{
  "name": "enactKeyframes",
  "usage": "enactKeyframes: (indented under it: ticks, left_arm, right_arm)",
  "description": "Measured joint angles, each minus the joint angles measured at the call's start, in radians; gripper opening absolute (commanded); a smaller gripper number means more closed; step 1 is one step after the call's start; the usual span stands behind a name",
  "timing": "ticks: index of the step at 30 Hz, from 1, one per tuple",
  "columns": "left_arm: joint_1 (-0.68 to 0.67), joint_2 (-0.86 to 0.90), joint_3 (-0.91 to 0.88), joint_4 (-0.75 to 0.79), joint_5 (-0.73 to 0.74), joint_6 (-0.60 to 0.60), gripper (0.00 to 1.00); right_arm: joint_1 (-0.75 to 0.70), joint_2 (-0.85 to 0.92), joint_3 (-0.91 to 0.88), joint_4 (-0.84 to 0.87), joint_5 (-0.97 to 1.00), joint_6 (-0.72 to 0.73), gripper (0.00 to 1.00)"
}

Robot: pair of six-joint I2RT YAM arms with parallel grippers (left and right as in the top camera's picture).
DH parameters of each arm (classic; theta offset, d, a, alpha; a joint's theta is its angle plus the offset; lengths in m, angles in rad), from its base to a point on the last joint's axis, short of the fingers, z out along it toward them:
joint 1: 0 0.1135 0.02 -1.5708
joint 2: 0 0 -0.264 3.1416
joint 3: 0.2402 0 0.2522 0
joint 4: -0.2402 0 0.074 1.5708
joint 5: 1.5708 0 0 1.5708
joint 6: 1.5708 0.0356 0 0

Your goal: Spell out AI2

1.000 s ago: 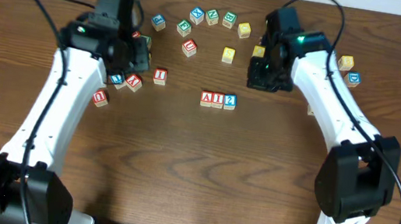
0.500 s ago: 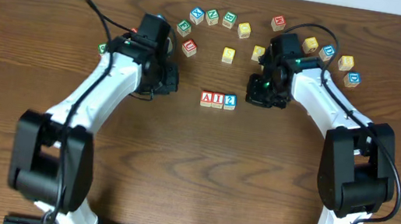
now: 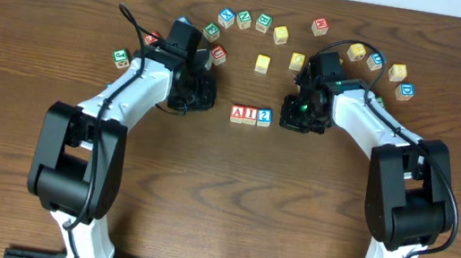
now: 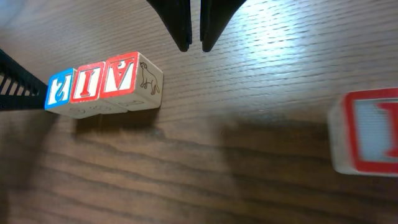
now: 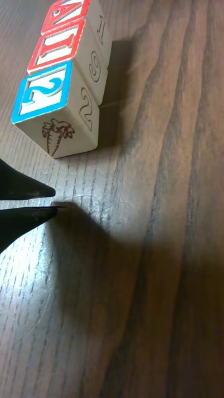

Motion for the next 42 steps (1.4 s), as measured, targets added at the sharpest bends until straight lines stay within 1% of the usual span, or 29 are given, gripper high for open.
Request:
enactKeyframes:
  ticks: [4,9,18,34,42]
  left_arm:
    - [0.000,0.031,0.000,0.002,0.024,0.005,0.08]
    - [0.000,0.079,0.000,0.013,0.071,0.050,0.07]
    - [0.000,0.086,0.000,0.031,0.119,0.097,0.07]
    - [-0.007,0.114,0.000,0.057,0.138,0.101,0.08]
    - [-0.048,0.114,0.000,0.067,0.138,0.101,0.07]
  right_arm:
    - [0.000,0.000,0.000,0.014,-0.007,0.000,0.01]
    - [0.000,0.000,0.000,0.024,-0.018,0.000,0.01]
    - [0.017,0.000,0.000,0.028,-0.023,0.000,0.01]
    - [0.028,0.000,0.000,0.029,-0.024,0.001,0.01]
    - [0.028,0.000,0.000,0.029,-0.024,0.001,0.01]
